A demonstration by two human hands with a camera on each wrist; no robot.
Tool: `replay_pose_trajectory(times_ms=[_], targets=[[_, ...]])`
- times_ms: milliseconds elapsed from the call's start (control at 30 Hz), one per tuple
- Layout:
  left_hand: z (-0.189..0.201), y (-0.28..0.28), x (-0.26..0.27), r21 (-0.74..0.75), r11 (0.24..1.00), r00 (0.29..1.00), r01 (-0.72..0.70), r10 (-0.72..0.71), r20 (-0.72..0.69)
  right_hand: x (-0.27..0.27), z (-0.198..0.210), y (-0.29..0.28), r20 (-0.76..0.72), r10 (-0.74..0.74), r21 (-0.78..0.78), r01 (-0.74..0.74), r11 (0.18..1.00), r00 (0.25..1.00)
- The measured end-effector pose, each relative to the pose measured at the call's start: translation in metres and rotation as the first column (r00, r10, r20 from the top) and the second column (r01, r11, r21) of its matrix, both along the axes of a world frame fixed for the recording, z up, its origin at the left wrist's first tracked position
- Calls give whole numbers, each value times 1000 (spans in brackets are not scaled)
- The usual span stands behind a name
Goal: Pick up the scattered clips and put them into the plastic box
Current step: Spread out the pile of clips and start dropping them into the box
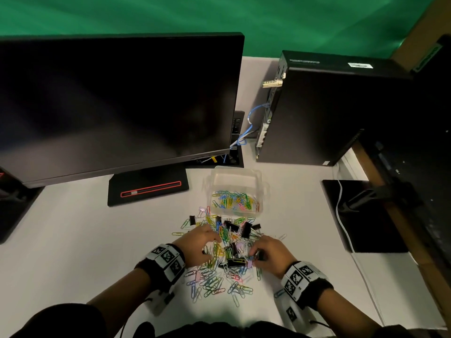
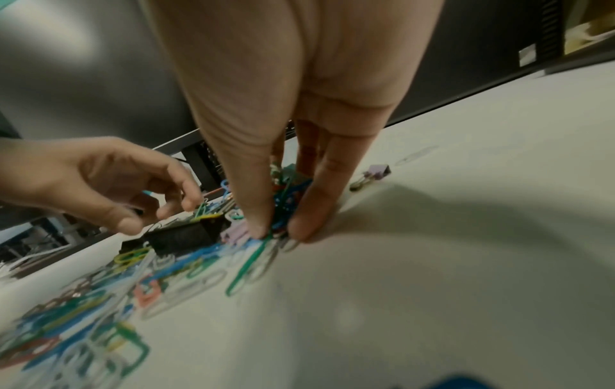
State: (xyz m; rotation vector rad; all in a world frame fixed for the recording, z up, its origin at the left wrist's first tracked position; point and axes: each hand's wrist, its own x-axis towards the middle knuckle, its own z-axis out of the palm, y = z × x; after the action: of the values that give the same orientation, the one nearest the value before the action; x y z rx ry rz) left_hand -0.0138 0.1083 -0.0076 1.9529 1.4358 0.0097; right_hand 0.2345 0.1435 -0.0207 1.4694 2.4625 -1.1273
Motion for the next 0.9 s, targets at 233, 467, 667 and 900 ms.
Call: replay_pose_trajectory(times_ms=[233,467,667,900], targets=[[-2,-5,10,-50,984,973,171,-177,-150,9,5,7,-54,-150,-67,146,987,987],[-9,-7,19,39,996,984,78,-71,-163,8,24,30,-123,-293,-134,276,952,948],[-21,-6,26,121,987,958,102,-65,-280,-11,36,70,-248,-460,-225,412,883,852],[-8,5,20,71,985,987,-159,157,24,-39,36,108,-354,-576,-306,491,816,737]])
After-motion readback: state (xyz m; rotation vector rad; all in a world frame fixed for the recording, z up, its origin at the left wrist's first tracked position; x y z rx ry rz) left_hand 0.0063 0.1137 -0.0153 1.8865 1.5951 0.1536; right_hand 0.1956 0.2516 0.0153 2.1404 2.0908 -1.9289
